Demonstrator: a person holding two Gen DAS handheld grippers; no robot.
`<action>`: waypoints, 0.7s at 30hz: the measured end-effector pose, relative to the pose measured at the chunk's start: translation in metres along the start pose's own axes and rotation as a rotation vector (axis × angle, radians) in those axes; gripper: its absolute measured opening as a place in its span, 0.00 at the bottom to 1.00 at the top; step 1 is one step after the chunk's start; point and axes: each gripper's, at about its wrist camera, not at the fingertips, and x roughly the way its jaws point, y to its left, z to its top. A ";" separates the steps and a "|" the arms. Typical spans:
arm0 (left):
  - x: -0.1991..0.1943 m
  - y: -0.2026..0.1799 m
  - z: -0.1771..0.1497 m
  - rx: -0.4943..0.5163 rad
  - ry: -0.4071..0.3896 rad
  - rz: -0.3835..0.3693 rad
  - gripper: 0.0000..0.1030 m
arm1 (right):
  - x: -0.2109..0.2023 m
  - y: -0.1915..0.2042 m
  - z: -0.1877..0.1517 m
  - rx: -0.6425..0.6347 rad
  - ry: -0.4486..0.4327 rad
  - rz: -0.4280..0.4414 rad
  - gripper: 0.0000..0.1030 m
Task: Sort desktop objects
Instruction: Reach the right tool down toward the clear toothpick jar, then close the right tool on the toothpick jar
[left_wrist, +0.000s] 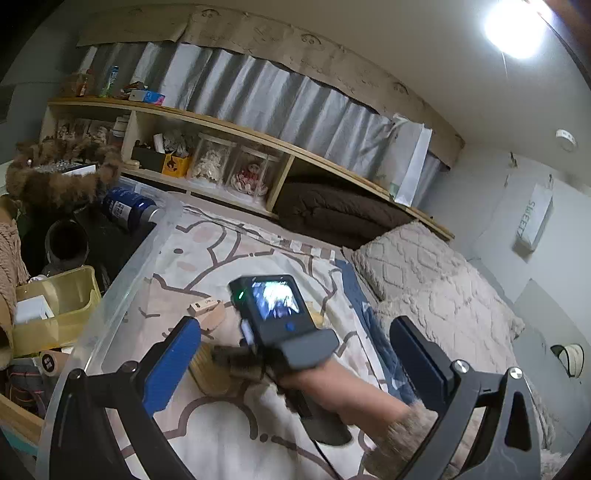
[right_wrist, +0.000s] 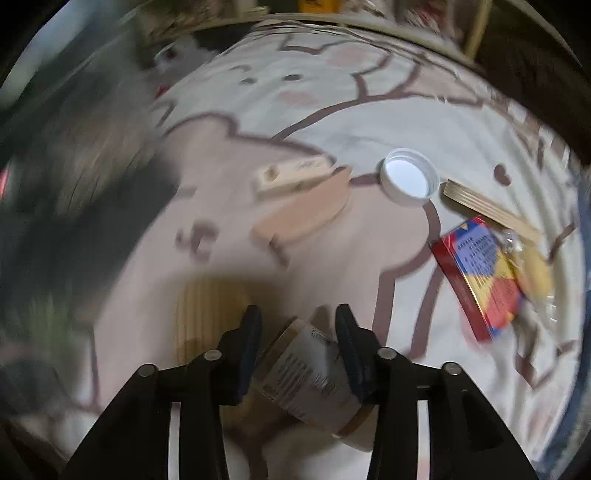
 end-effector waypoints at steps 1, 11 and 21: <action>0.002 0.000 -0.001 0.003 0.014 -0.005 1.00 | -0.005 0.005 -0.010 -0.020 0.000 -0.019 0.50; 0.006 -0.002 -0.005 0.000 0.092 -0.007 1.00 | -0.062 0.011 -0.102 -0.017 -0.036 -0.032 0.51; 0.006 0.004 -0.003 0.031 0.125 0.022 1.00 | -0.103 -0.013 -0.167 0.306 -0.032 0.088 0.54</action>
